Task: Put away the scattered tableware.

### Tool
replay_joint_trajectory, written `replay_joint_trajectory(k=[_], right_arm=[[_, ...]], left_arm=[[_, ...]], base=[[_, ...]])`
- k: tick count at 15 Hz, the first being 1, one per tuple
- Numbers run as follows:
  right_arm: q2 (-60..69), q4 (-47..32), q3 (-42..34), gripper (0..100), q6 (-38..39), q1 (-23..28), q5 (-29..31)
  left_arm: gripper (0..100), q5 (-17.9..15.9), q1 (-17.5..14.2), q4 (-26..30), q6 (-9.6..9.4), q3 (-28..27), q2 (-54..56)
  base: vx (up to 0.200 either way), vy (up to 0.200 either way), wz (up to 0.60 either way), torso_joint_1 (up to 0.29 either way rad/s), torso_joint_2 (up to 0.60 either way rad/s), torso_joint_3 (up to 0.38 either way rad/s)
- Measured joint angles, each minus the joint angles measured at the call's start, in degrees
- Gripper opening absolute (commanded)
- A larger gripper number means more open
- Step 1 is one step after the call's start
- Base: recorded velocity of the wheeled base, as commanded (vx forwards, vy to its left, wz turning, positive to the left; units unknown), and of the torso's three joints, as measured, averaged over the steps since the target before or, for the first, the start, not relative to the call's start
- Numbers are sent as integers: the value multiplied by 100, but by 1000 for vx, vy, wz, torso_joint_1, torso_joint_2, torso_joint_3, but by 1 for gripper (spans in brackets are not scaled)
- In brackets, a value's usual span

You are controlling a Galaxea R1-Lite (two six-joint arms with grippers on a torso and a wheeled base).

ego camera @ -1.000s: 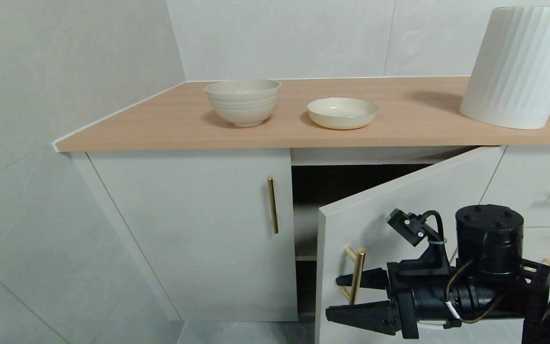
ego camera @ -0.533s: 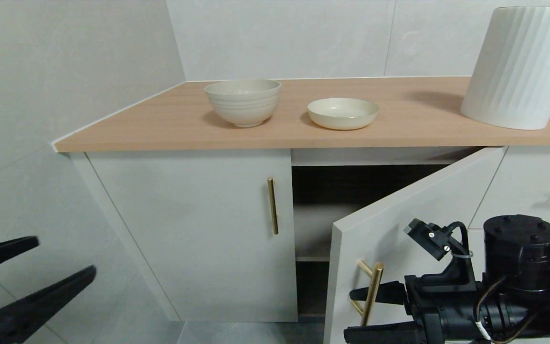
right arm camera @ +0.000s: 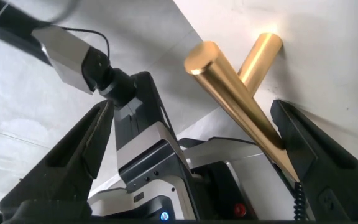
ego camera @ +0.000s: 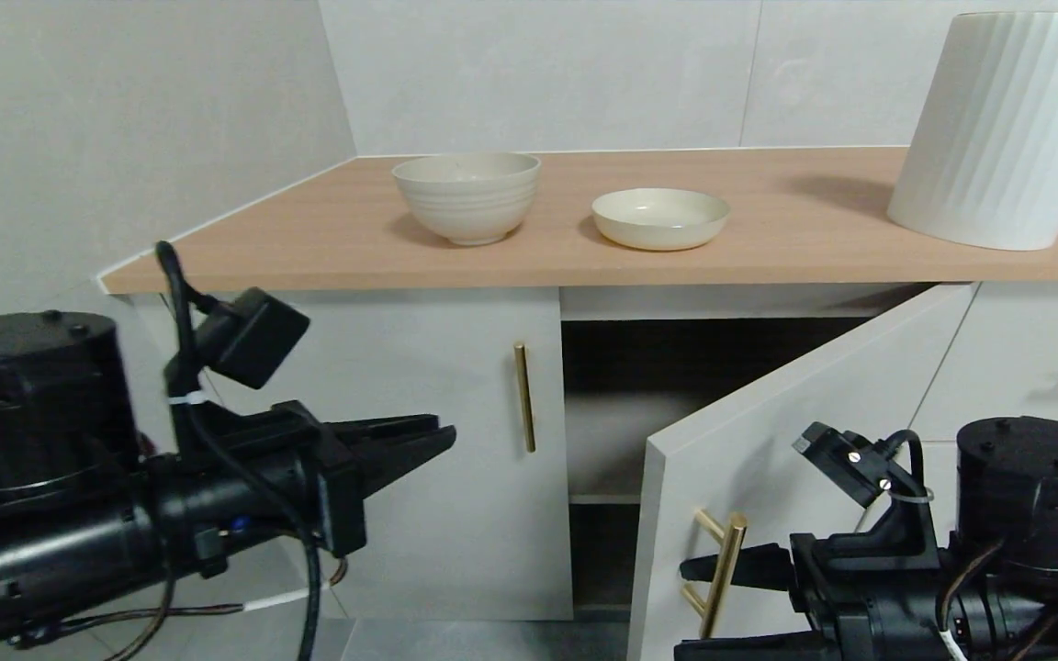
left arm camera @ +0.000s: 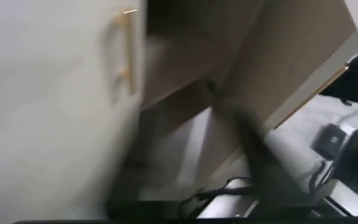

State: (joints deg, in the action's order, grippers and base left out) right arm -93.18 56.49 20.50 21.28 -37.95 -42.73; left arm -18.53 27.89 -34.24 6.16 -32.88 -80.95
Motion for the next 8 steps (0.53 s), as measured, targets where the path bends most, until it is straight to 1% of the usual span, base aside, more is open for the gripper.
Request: replay_joint_trajectory(k=[1, 2, 3, 4, 5, 6, 8], right_arm=[[5, 0, -9, 100, -7, 0, -2], [11, -2, -11, 100, -10, 0, 0], [13, 13, -30, 100, -18, 0, 0], [13, 35, -50, 100, -60, 0, 1], [11, 49, -67, 100, -128, 0, 0], [9, 57, -78, 100, -174, 0, 4], [5, 55, -85, 100, -202, 13, 11]], left_arm=[[0, 0, 107, -432, 29, -2, -358], [0, 4, 195, -1020, 77, -9, -750], [0, 13, 278, -1662, 167, -11, -1120], [0, 33, 402, -2306, 383, -13, -1492], [0, 39, 581, -2643, 681, -17, -1776], [0, 26, 758, -2723, 884, -28, -1999], [0, 30, 1036, -2731, 980, -140, -2291]], base=[[0, 0, 0, 0, 0, 0], [0, 0, 0, 0, 0, 0], [0, 0, 0, 0, 0, 0], [0, 0, 0, 0, 0, 0], [0, 0, 0, 0, 0, 0], [0, 0, 0, 0, 0, 0], [0, 0, 0, 0, 0, 0]])
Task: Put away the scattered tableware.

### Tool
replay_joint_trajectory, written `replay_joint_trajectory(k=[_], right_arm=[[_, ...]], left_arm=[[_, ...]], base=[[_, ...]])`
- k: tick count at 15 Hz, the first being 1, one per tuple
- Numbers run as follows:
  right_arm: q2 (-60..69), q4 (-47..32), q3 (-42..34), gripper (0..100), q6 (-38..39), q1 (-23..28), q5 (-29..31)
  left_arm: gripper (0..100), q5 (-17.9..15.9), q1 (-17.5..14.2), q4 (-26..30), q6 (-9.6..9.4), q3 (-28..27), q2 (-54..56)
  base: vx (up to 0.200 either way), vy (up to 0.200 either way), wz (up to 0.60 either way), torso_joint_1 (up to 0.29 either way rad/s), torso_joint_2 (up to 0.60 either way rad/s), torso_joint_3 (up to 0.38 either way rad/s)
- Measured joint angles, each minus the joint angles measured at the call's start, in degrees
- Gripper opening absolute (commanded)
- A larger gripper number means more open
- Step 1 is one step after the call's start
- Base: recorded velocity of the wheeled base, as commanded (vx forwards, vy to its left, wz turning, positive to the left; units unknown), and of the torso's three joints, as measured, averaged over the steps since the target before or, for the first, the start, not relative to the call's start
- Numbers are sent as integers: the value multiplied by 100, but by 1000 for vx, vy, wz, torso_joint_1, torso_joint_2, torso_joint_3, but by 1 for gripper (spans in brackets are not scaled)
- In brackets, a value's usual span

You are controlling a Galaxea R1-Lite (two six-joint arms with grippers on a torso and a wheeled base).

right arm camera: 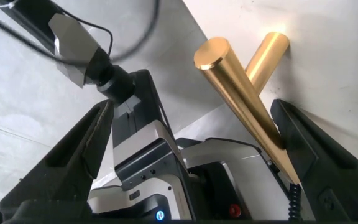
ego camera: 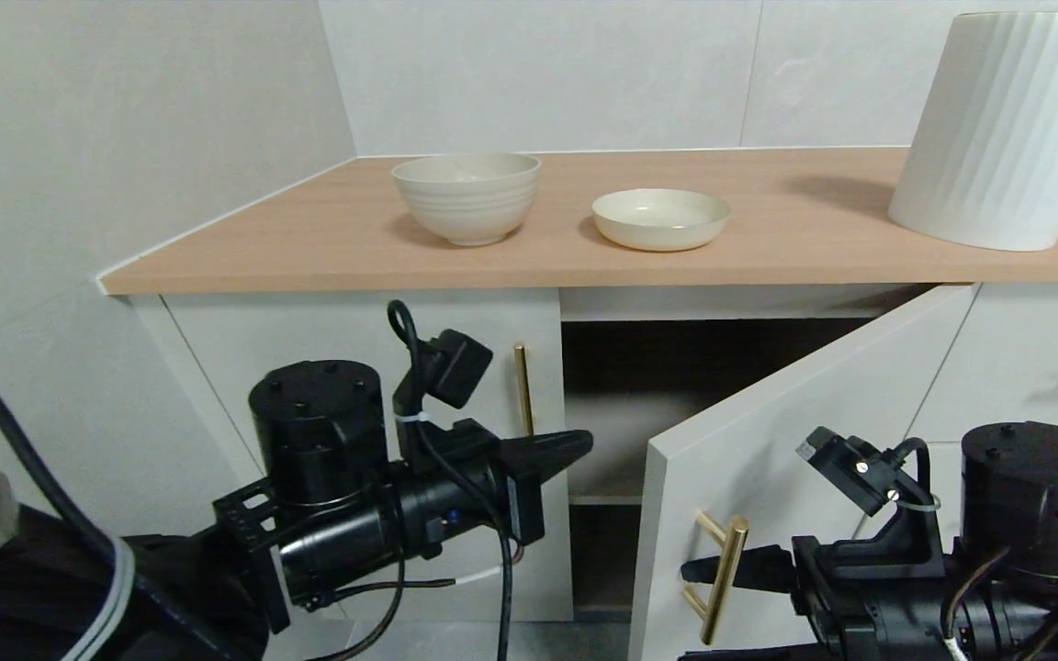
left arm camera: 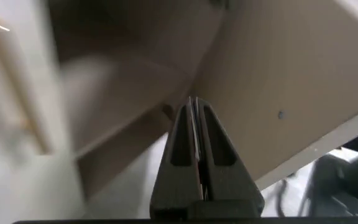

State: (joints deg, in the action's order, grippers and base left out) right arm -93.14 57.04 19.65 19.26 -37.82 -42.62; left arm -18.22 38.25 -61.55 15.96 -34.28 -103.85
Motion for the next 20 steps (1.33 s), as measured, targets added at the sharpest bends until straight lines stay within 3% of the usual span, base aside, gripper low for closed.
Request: replay_joint_trajectory(k=[8, 14, 20], right_arm=[[0, 22, 24, 100, 9, 88, 1], [6, 5, 35, 100, 24, 273, 26], [378, -176, -61, 100, -473, 1014, 435]], left_arm=[[0, 38, 681, -37, 57, -380, -679], [0, 5, 791, -17, 55, -585, -855], [0, 6, 833, -15, 57, -610, -933]], base=[[0, 0, 0, 0, 0, 0], [0, 0, 0, 0, 0, 0], [0, 0, 0, 0, 0, 0]])
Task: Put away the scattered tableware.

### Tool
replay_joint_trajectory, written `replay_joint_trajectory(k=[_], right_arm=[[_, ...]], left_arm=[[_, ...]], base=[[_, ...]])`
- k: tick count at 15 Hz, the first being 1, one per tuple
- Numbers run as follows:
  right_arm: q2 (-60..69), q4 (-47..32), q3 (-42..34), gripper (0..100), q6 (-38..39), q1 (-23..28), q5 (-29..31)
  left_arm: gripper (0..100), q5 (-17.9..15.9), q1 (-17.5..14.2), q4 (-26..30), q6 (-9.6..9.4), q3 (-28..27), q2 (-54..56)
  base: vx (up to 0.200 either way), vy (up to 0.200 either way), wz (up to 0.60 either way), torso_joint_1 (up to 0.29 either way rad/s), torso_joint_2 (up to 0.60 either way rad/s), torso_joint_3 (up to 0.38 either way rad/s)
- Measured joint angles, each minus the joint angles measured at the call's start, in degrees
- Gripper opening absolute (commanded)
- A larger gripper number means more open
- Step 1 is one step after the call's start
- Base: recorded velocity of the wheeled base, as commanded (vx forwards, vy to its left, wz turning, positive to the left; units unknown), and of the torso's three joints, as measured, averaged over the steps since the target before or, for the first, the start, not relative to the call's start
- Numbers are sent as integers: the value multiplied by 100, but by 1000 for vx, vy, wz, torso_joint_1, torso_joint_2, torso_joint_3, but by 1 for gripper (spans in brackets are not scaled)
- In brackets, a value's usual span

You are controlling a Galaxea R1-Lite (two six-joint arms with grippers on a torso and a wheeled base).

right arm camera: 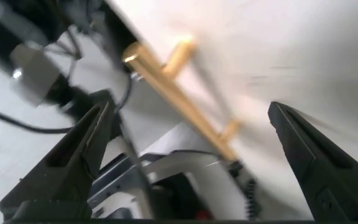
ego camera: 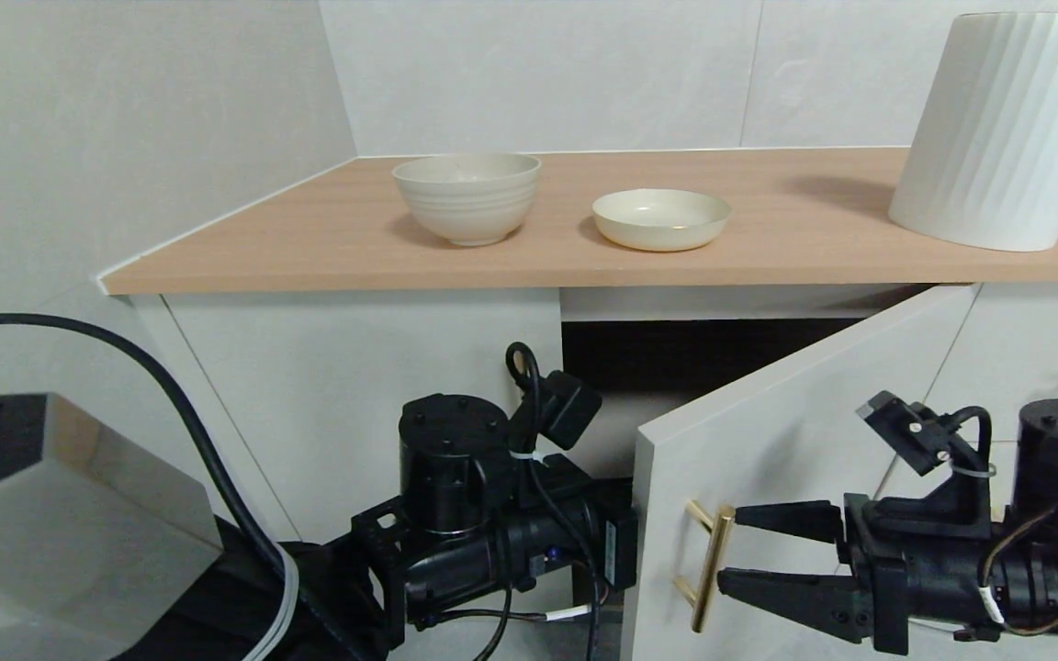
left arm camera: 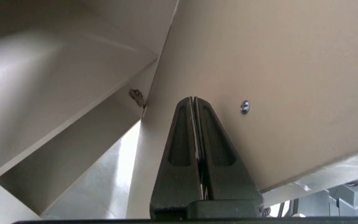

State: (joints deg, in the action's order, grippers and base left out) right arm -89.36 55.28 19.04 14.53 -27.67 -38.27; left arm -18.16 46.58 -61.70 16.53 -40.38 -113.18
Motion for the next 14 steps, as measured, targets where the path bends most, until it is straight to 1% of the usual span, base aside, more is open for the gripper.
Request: replay_joint_trajectory(k=[2, 5, 6, 7, 9, 10, 12, 13, 14], right_arm=[[468, -430, -55, 100, -79, 124, 294], [1084, -1301, -205, 100, -685, 144, 1752], [1281, -1530, -262, 100, -829, 98, 2031], [1480, -1730, -308, 100, -885, 48, 2187], [1904, -2280, -332, 100, -923, -44, 2300], [2037, -2313, -297, 100, -920, -66, 2300], [2202, -2332, -279, 100, -920, -82, 2300], [2244, -2337, -279, 100, -918, -83, 2303], [2282, -2343, -279, 100, -917, -85, 2303]], left_arm=[[0, -20, 9, 9, 2, 5, 2], [0, -15, 0, 6, 2, 5, 4], [0, -11, 0, 6, 5, 5, 4], [0, -11, 0, 6, 5, 5, 4], [0, -11, 11, 4, 5, 2, 2], [0, -9, 22, 4, 5, 0, 2], [0, -9, 30, 1, 9, -15, -18], [0, 0, 30, -2, 38, -28, -35], [0, 5, 28, 1, 106, -57, -63]], base=[[0, 0, 0, 0, 0, 0], [0, 0, 0, 0, 0, 0], [0, 0, 0, 0, 0, 0], [0, 0, 0, 0, 0, 0], [0, 0, 0, 0, 0, 0], [0, 0, 0, 0, 0, 0], [-200, 0, 0, 5, 7, 0], [-200, 0, 0, 7, -2, 7], [-200, 0, 0, -2, 7, 7]])
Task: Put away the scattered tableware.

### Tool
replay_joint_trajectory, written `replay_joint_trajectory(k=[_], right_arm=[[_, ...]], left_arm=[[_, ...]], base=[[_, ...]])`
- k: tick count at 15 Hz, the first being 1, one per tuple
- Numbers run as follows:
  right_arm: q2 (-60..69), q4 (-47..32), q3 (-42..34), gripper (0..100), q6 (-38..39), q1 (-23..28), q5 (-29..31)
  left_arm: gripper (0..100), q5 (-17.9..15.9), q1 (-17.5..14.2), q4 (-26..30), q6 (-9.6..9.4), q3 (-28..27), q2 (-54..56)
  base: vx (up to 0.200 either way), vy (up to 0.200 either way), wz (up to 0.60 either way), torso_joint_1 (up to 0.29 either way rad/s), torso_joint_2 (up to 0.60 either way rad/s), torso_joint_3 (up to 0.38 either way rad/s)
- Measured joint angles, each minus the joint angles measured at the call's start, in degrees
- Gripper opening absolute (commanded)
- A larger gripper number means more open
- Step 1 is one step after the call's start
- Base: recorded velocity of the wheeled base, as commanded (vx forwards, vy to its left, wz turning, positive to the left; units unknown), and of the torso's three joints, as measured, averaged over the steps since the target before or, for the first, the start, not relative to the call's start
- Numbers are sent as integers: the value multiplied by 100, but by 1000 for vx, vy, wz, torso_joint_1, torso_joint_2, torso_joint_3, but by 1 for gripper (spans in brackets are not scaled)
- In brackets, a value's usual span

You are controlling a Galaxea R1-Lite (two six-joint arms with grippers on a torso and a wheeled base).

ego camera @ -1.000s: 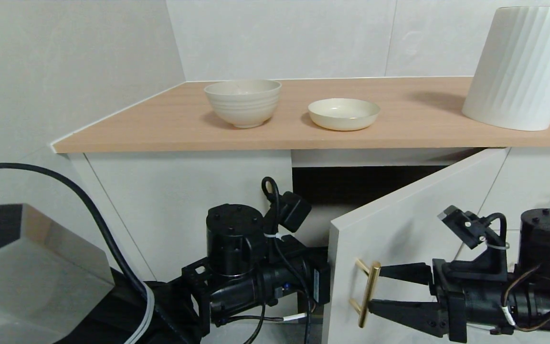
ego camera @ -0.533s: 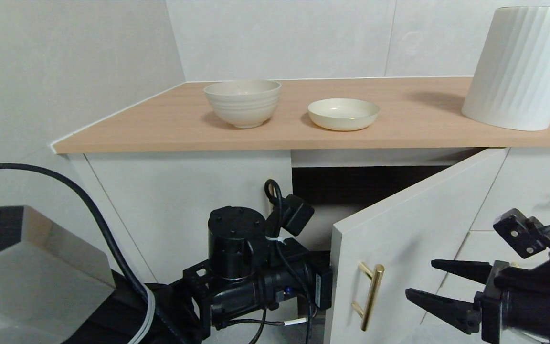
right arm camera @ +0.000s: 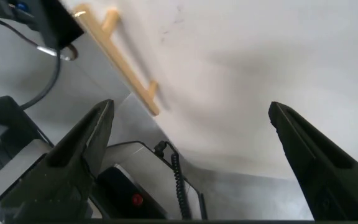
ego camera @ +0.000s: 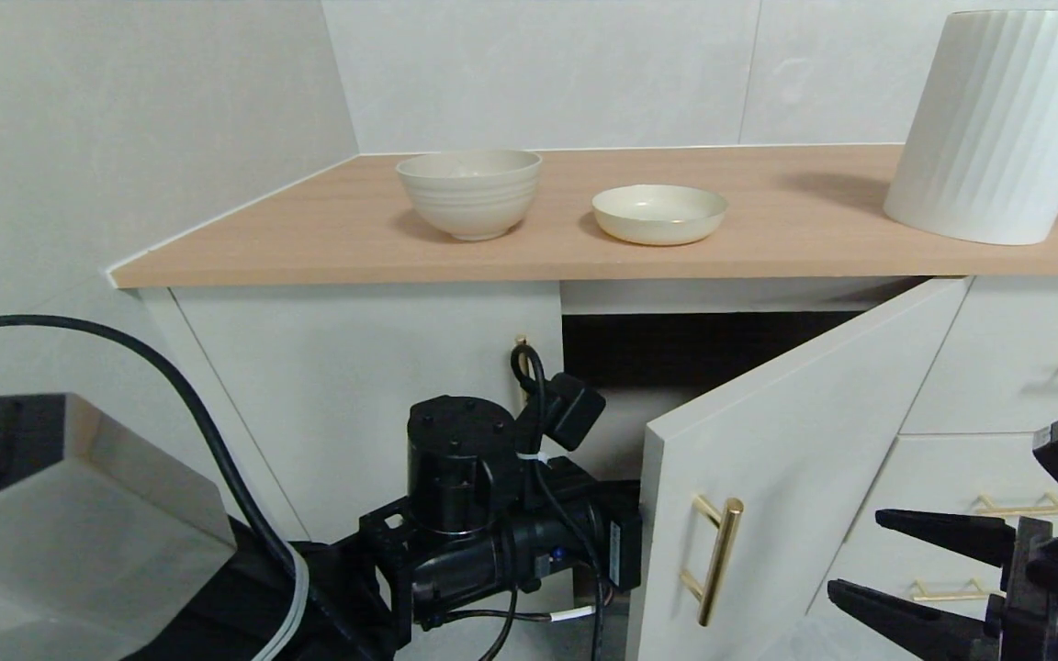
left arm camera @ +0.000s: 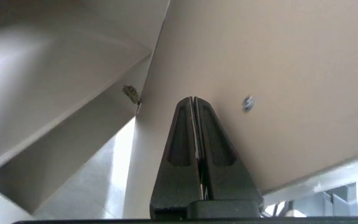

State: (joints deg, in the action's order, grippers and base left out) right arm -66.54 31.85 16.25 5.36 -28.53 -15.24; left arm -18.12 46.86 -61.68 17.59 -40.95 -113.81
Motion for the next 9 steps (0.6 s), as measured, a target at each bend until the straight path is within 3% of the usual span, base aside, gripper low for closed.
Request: replay_joint_trajectory(k=[2, 8, 9], right_arm=[[80, -5, -7, 100, -1, -27, -4], [490, -374, 1, 100, 16, -273, 20], [540, -375, 6, 100, 18, -280, 20]], left_arm=[[0, -20, 18, 2, 94, -95, -68], [0, -16, 0, 35, 138, -356, -284], [0, 5, -9, 54, 138, -369, -293]], base=[[-200, 0, 0, 0, 2, 5], [0, 0, 0, 0, 0, 0], [-200, 0, 0, 2, 7, -2]])
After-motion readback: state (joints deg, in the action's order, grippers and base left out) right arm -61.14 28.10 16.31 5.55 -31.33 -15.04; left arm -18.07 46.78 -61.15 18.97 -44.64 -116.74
